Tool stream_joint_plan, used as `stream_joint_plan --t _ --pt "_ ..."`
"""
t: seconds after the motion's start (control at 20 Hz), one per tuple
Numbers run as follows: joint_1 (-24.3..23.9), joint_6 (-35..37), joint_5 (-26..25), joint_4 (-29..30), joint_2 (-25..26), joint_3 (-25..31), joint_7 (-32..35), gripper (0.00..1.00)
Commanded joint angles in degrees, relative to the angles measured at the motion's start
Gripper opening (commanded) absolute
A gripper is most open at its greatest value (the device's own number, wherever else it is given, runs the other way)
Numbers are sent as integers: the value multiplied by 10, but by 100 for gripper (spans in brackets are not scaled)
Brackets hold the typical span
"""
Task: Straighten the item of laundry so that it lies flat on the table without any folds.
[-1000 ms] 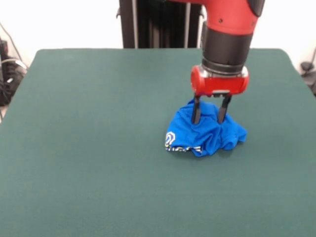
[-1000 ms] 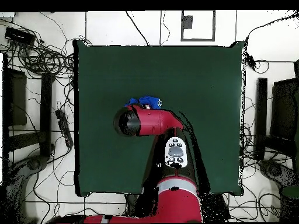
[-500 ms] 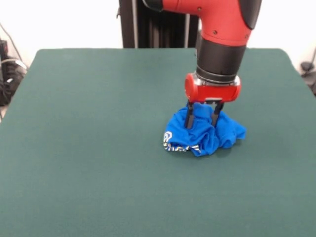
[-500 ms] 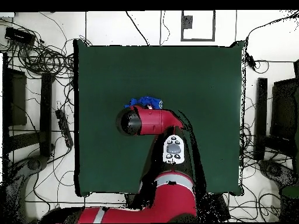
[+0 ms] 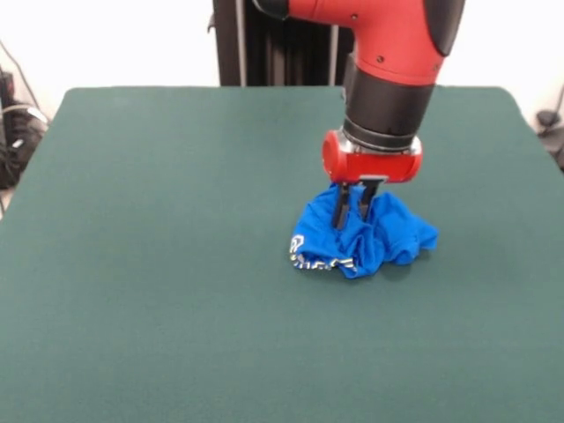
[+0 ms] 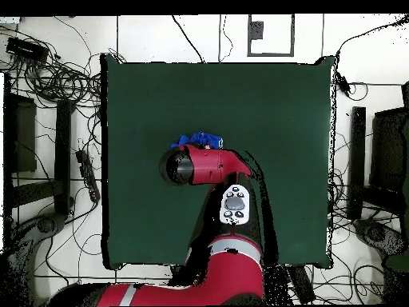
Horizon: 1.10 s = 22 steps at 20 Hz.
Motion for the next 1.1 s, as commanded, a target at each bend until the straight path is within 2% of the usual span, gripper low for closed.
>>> stream_joint_plan --t 0.05,0.15,0.3,0.35,0.4,0.5,0.7,0.8,1.05,1.1 --pt "47 -52 -3 63 -10 -33 148 0" --pt "90 -49 1 71 -30 -97 178 0" --pt "235 19 13 51 -3 -306 264 0" --pt "271 41 19 51 9 -354 285 0" --pt "300 74 26 48 22 -395 300 0" --pt "334 112 39 48 37 -441 318 0" --pt "375 169 52 41 66 -505 350 0" --pt "389 172 43 31 83 -532 361 0" --pt "368 129 34 38 73 -495 367 0" --pt "345 99 39 51 56 -456 355 0"
